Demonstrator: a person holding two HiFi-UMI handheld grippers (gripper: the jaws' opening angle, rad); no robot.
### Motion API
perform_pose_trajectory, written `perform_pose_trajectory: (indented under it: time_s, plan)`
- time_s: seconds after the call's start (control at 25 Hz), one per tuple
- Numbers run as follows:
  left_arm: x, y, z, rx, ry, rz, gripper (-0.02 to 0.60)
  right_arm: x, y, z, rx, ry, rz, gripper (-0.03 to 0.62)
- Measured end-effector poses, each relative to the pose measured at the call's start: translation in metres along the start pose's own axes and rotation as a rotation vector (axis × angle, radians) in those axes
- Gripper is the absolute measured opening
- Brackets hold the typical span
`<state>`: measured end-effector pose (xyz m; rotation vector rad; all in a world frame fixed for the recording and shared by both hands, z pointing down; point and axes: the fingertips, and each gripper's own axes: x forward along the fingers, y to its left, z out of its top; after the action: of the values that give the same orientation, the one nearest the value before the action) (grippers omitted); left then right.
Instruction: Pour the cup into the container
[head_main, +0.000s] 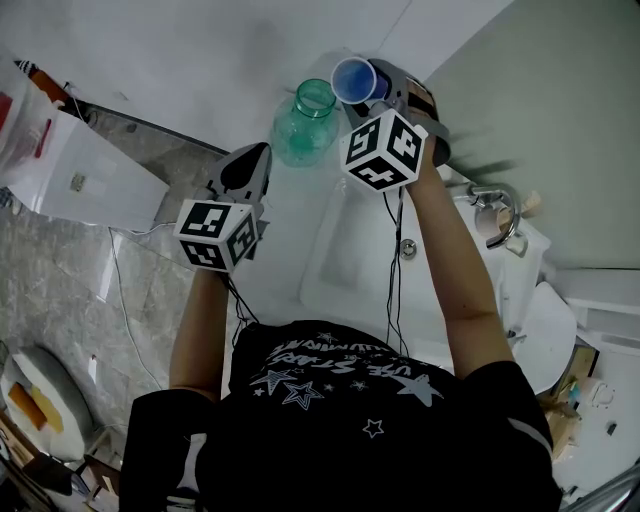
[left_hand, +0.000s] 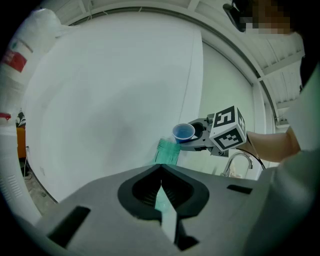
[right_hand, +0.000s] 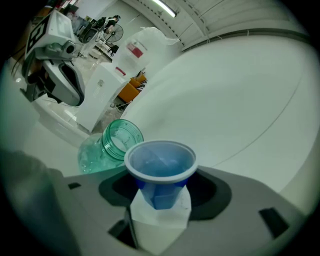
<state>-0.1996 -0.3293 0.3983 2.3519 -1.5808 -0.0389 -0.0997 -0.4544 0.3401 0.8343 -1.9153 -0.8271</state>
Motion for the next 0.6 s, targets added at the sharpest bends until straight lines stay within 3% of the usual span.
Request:
perform_pose_trajectory:
  time_s: [0.6]
  plan:
    - [0.0004, -0.0045, 0.0011, -0.001, -0.002, -0.009, 0.011, 0.0040, -0.0012, 0.0053, -0.151, 0.025, -0.082, 0.284]
